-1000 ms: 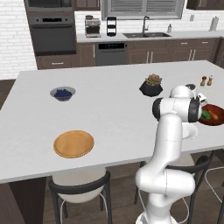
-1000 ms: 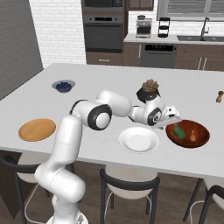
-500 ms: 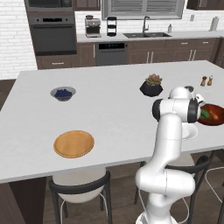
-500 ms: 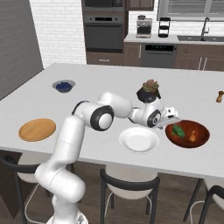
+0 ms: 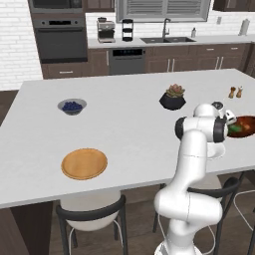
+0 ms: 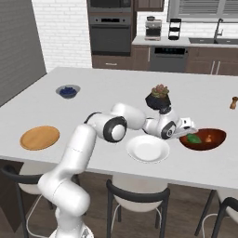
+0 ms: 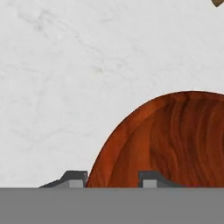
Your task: Pick the chicken drumstick and broccoli from their plates and place them in the bowl. Then put the bowl in the fridge.
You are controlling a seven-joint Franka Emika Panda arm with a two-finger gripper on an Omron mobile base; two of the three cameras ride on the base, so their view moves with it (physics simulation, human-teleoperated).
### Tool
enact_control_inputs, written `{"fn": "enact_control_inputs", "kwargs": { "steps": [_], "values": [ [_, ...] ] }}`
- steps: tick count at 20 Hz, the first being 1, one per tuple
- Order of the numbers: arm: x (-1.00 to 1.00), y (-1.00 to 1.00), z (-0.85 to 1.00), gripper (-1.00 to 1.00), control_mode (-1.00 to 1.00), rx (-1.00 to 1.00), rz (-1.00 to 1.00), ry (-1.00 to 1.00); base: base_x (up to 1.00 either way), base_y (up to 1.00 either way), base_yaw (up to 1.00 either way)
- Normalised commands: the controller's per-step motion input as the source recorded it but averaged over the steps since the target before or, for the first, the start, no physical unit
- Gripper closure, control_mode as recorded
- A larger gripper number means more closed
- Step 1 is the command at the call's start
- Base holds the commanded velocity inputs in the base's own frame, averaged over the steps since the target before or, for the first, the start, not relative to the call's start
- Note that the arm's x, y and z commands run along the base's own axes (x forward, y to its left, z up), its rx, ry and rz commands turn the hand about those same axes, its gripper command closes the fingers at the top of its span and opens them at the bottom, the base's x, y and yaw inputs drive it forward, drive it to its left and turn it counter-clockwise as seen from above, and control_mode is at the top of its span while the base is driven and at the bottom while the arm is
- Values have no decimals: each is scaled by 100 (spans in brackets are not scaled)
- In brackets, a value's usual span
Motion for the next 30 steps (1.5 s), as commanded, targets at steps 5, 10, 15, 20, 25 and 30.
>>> {"fn": "enact_control_inputs", "kwargs": {
  "steps": [5,10,15,20,25,30],
  "values": [
    [0,-52,-19,100,-100,0,-3,-1,0,0,0],
    [-27,-18,0,100,-100,0,-1,-4,0,0,0],
    [-78,63,33,100,-100,1,0,-13,0,0,0],
    [-98,87,31,100,-100,0,4,-17,0,0,0],
    [-100,77,81,100,-100,-5,12,-21,0,0,0],
    [-90,94,96,100,-100,-19,20,-22,0,0,0]
  ]
}}
